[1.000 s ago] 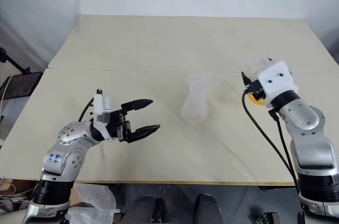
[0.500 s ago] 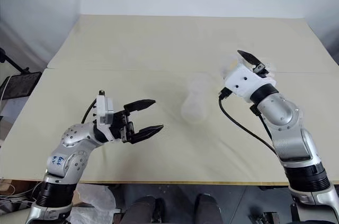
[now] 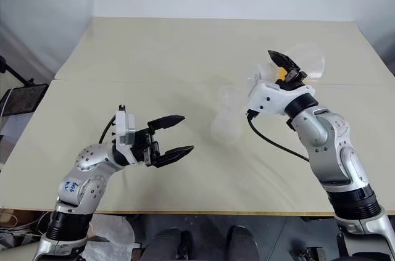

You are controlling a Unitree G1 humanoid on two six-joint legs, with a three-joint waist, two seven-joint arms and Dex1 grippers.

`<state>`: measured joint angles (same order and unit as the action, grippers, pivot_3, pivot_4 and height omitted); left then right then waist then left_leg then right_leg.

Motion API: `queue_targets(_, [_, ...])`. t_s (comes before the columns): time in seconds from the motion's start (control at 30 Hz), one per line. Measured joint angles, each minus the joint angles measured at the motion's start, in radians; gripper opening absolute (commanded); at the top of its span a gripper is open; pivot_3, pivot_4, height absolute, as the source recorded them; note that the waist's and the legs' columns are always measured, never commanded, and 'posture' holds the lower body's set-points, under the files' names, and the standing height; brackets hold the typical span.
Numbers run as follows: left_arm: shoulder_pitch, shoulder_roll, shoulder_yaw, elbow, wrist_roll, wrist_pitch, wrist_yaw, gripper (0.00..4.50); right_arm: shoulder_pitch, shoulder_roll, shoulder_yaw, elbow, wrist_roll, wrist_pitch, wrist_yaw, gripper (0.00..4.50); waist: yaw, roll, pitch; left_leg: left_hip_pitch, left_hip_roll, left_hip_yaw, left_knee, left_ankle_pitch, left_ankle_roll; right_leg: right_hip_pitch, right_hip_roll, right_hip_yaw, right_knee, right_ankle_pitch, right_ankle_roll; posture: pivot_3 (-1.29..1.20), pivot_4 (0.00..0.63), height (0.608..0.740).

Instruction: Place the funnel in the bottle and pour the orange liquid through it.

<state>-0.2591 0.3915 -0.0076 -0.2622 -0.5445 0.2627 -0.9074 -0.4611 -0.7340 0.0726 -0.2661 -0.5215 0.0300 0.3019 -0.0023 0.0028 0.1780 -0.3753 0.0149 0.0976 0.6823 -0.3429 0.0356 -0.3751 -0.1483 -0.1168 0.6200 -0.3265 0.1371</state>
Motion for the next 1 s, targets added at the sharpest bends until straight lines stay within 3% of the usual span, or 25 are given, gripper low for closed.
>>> queue_targets(1.0, [-0.011, -0.068, -0.011, 0.023, 0.002, -0.024, 0.040, 4.50, -0.025, 0.000, 0.004, 0.038, -0.235, -0.202, -0.026, 2.81, 0.000, 0.000, 0.000, 0.000, 0.000, 0.000, 0.000, 0.000, 0.000, 0.000, 0.000, 0.000, 0.000, 0.000, 0.000, 0.00, 0.150, 0.740])
